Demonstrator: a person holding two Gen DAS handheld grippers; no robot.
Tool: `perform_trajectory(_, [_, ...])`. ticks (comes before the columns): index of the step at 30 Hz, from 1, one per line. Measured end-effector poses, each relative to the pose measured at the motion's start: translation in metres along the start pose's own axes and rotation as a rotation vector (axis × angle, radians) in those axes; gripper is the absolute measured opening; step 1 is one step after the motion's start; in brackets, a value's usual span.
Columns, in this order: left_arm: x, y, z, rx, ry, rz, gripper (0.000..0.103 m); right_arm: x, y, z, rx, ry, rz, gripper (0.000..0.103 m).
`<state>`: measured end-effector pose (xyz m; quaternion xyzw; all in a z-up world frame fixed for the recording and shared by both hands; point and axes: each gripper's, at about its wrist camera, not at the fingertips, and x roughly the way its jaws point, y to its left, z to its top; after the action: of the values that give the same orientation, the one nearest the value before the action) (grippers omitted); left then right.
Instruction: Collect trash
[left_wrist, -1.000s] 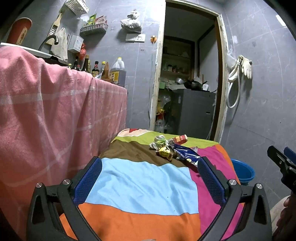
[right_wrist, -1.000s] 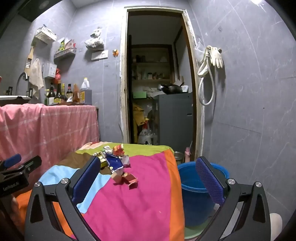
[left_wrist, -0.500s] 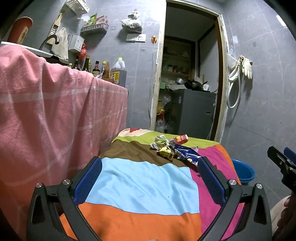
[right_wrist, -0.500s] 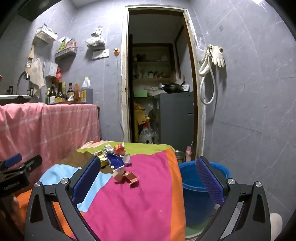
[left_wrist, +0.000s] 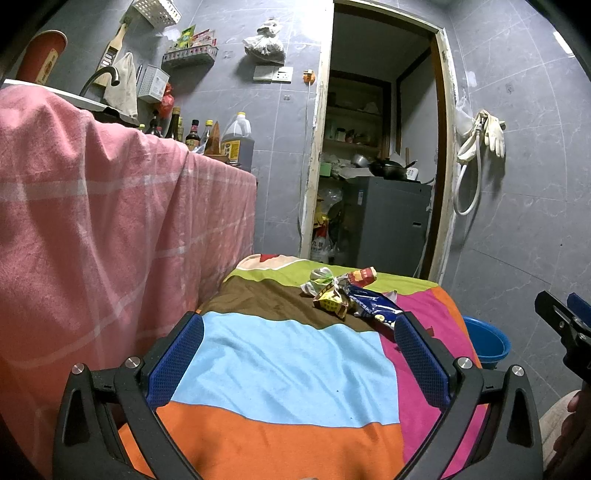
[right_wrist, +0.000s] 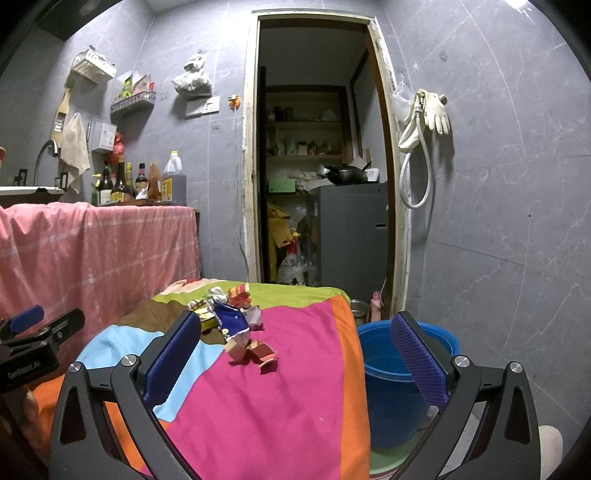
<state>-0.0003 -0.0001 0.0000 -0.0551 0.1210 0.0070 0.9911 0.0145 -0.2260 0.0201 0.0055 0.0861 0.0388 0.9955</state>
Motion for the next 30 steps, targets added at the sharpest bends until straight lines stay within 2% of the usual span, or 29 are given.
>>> perform_trajectory(30, [0.0006,0.0031,-0.0034,-0.001,0.003,0.001,0.101,0.0001,-0.0002,0.0,-0.001,0.004,-0.001,0.103])
